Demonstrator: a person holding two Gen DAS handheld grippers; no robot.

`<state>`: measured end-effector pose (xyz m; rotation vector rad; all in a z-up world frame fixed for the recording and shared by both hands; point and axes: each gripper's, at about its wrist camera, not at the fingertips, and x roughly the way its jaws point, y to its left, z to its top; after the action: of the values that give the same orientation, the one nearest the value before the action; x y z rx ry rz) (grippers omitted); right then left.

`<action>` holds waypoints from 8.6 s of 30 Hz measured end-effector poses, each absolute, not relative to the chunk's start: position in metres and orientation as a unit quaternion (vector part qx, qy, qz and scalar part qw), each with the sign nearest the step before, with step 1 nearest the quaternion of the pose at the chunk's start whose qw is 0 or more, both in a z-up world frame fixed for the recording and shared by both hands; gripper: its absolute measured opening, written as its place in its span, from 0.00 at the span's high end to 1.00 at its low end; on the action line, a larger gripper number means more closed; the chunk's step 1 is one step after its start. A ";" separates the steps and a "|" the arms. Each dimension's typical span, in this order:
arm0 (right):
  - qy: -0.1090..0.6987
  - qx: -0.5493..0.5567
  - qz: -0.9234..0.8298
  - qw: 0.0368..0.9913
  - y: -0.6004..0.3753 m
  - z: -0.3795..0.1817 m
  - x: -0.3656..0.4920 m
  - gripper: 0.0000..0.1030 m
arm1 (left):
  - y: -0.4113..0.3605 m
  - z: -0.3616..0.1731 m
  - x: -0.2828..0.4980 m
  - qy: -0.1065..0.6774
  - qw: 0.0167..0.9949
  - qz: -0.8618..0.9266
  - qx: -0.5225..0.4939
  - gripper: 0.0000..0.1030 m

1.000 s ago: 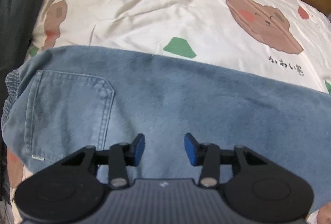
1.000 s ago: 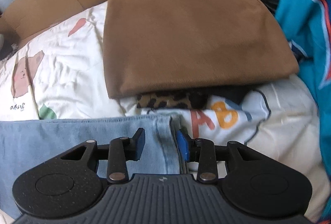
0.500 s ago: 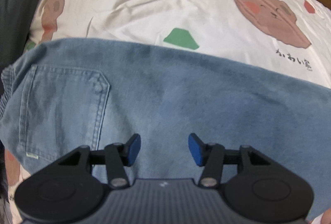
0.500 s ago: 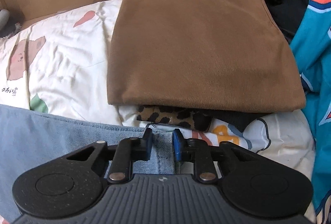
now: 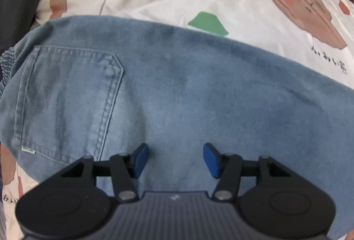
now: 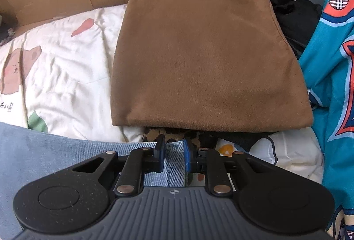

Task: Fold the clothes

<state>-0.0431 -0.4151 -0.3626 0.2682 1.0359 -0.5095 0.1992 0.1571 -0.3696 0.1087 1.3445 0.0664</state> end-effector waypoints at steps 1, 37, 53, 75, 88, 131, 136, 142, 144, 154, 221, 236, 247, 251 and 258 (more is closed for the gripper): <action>0.491 0.126 -0.242 0.828 -0.416 -0.364 -0.042 0.84 | 0.156 -0.369 0.200 0.619 0.783 0.030 0.050 0.44; 0.474 0.208 -0.168 0.839 -0.390 -0.346 -0.053 0.70 | 0.117 -0.395 0.270 0.551 0.830 -0.010 0.085 0.32; 0.505 0.106 -0.022 0.856 -0.295 -0.356 -0.015 0.67 | 0.069 -0.364 0.198 0.524 0.844 -0.095 0.064 0.68; 0.526 0.009 0.059 0.849 -0.232 -0.402 0.012 0.53 | 0.000 -0.396 0.162 0.518 0.828 -0.184 0.112 0.50; 0.519 0.069 -0.018 0.852 -0.238 -0.405 0.056 0.54 | -0.034 -0.398 0.204 0.495 0.840 -0.187 0.115 0.46; 0.505 0.027 0.080 0.859 -0.196 -0.408 0.089 0.79 | 0.239 -0.335 0.246 0.470 0.866 0.170 0.017 0.75; 0.507 0.029 0.082 0.858 -0.197 -0.409 0.089 0.79 | 0.282 -0.329 0.248 0.480 0.855 0.195 0.022 0.75; 0.511 0.029 0.085 0.855 -0.198 -0.409 0.091 0.79 | 0.312 -0.350 0.248 0.491 0.844 0.215 -0.002 0.73; 0.513 0.029 0.088 0.853 -0.199 -0.409 0.092 0.79 | 0.317 -0.354 0.251 0.485 0.846 0.222 -0.012 0.72; 0.529 0.049 0.092 0.842 -0.205 -0.411 0.099 0.80 | 0.332 -0.390 0.295 0.522 0.818 0.242 -0.002 0.74; 0.544 0.053 0.125 0.828 -0.212 -0.416 0.107 0.79 | 0.441 -0.357 0.290 0.539 0.786 0.265 -0.145 0.71; 0.583 0.044 0.140 0.799 -0.214 -0.411 0.123 0.79 | 0.430 -0.294 0.211 0.555 0.792 0.219 -0.130 0.85; 0.587 0.047 0.144 0.795 -0.216 -0.412 0.124 0.79 | 0.423 -0.342 0.194 0.592 0.767 0.208 -0.134 0.96; 0.589 0.044 0.143 0.795 -0.215 -0.412 0.124 0.79 | 0.438 -0.362 0.202 0.597 0.758 0.219 -0.145 0.97; 0.586 0.044 0.141 0.797 -0.215 -0.412 0.123 0.79 | 0.434 -0.365 0.211 0.595 0.758 0.236 -0.128 0.97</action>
<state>0.1235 -0.2153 -0.4124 0.0949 1.2588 0.3021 0.2107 0.4342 -0.3647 -0.2795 1.2967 0.5135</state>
